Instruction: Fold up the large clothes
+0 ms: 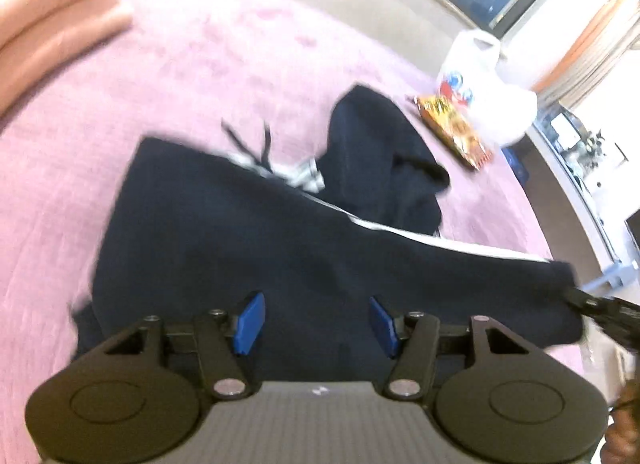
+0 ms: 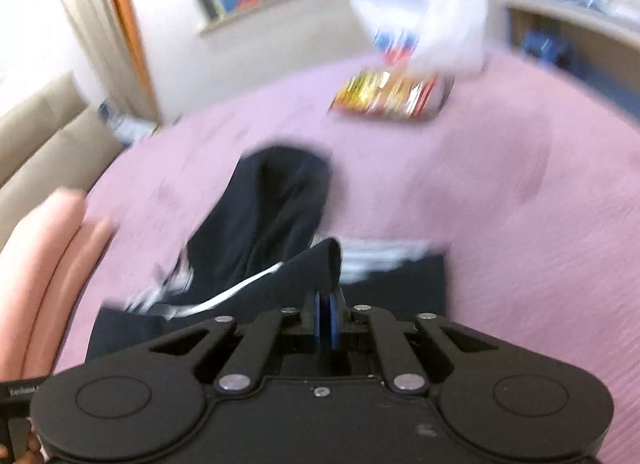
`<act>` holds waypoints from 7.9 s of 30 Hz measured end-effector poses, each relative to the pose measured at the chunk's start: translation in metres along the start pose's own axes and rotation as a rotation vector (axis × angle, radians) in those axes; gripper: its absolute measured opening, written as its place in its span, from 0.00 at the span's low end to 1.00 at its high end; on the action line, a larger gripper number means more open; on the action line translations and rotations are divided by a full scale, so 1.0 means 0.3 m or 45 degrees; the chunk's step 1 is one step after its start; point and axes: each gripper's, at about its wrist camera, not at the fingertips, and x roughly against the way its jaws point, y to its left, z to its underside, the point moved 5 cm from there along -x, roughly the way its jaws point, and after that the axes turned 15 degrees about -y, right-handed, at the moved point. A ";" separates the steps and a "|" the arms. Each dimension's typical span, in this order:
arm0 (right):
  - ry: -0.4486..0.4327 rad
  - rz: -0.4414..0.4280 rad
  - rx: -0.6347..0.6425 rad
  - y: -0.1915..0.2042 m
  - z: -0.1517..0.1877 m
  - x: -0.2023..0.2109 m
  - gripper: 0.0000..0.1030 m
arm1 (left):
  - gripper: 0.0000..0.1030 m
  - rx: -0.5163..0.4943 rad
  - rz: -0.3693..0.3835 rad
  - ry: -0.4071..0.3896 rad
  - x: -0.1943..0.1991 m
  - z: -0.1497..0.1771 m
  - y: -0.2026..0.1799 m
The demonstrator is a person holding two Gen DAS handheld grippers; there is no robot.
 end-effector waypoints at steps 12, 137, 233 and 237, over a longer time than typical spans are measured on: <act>0.309 0.339 0.196 -0.160 0.302 -0.184 0.31 | 0.52 -0.215 -0.064 0.088 -0.186 0.052 0.043; -0.061 -0.522 0.727 0.400 -0.226 -0.572 0.10 | 0.14 -0.784 0.670 -0.039 -0.598 -0.567 -0.298; 0.303 -0.127 0.349 -0.073 0.830 0.990 0.73 | 0.59 -0.226 -0.229 -0.097 1.199 0.906 0.275; 0.369 -0.031 0.277 -0.163 0.838 1.012 0.75 | 0.69 0.036 -0.154 -0.032 1.214 0.909 0.348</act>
